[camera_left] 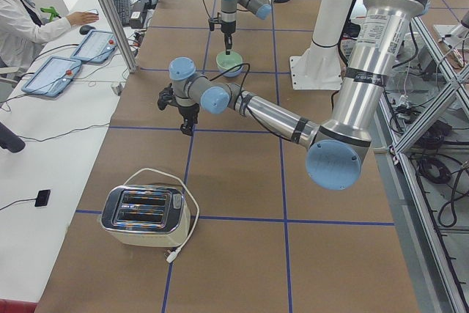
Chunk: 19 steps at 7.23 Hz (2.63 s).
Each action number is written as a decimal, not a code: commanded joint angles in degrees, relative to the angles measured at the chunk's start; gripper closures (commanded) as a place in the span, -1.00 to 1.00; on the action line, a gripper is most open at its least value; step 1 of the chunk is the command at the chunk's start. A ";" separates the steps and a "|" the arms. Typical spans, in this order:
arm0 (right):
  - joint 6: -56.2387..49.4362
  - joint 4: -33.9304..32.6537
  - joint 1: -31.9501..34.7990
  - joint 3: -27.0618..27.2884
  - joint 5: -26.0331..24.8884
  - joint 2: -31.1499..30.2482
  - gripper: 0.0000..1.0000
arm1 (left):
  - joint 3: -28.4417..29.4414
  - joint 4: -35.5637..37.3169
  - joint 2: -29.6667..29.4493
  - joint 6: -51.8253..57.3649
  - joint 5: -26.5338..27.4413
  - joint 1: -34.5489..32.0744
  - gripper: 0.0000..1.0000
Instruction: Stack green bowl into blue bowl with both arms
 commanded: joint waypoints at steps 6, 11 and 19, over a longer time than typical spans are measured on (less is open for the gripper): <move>-5.20 0.36 0.00 0.13 -0.23 -0.60 -1.00 | 0.53 -0.10 0.00 0.10 0.00 -0.01 -0.29; -5.20 0.62 0.00 0.39 -0.23 -1.04 -1.00 | 0.88 -0.27 0.00 0.18 0.00 0.07 -0.29; -5.28 14.64 14.10 10.57 3.69 -19.20 -1.00 | 1.32 -0.10 -0.18 0.27 0.26 -1.76 -0.96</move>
